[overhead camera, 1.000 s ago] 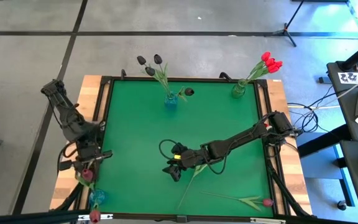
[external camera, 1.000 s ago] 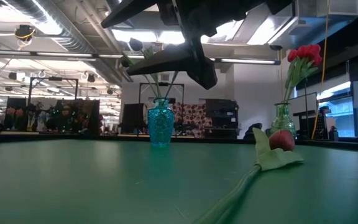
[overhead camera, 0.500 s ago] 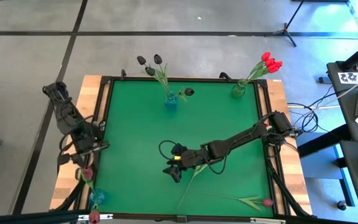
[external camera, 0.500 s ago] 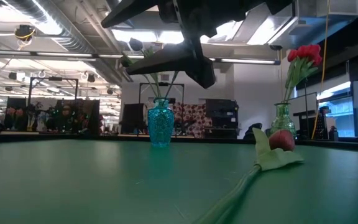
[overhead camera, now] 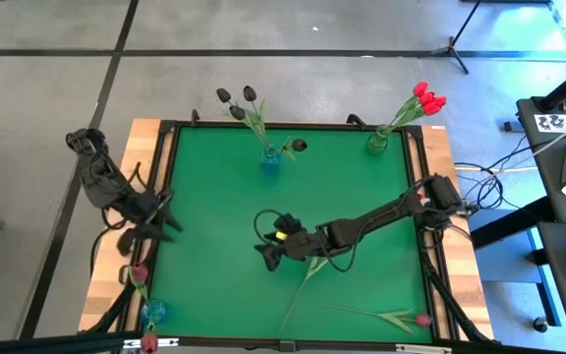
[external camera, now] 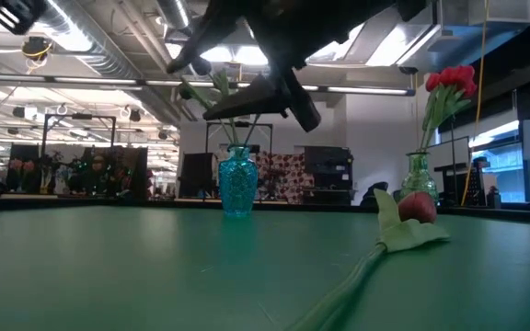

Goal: Sort flowers into vase by color
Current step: Adjust the pink tulip on the center table

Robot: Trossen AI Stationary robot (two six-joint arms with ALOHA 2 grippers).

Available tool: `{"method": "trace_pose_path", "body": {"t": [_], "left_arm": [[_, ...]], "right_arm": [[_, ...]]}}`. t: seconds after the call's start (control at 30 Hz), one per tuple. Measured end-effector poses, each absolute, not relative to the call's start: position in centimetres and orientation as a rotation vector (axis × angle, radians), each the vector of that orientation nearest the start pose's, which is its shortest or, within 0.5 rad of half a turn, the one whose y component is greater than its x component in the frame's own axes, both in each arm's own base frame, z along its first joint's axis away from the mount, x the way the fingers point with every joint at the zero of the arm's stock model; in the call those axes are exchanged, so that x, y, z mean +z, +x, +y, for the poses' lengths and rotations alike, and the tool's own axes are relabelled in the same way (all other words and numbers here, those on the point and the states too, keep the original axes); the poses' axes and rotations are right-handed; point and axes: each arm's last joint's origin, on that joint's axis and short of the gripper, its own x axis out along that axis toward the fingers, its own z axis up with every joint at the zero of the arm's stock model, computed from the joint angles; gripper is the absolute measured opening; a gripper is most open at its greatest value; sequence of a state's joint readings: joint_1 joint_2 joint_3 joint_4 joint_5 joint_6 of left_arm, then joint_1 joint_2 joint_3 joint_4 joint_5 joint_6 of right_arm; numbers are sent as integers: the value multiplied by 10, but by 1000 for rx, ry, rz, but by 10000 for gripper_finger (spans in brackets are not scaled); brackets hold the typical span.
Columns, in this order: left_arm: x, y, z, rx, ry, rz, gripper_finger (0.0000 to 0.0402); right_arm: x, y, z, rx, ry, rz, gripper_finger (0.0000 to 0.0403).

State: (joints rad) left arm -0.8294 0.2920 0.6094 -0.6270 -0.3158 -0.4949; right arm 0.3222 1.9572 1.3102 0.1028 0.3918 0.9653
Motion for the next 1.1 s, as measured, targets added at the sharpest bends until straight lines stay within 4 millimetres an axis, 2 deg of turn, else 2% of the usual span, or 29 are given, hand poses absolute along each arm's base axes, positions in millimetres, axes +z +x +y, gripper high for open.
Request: {"method": "trace_pose_path", "body": {"t": [0.17, 0.33, 0.5, 0.63, 0.73, 0.87, 1.1], "left_arm": [[281, 61, -41, -174, -340, 348, 149], [282, 69, -37, -12, -410, 308, 149], [280, 79, -32, 145, -470, 303, 149], [276, 88, -31, 235, -516, 317, 149], [275, 96, -32, 283, -553, 323, 149], [274, 106, -34, 327, -602, 310, 149], [273, 118, -37, 439, -614, 246, 149]], "right_arm": [[194, 418, 99, -386, 911, 464, 257], [192, 423, 71, -335, 1002, 552, 257], [197, 424, 68, -331, 993, 528, 257], [192, 417, 83, -382, 1023, 575, 257], [191, 407, 104, -450, 1046, 586, 257], [198, 383, 134, -586, 1098, 554, 257], [185, 340, 169, -869, 1213, 616, 257]]}}
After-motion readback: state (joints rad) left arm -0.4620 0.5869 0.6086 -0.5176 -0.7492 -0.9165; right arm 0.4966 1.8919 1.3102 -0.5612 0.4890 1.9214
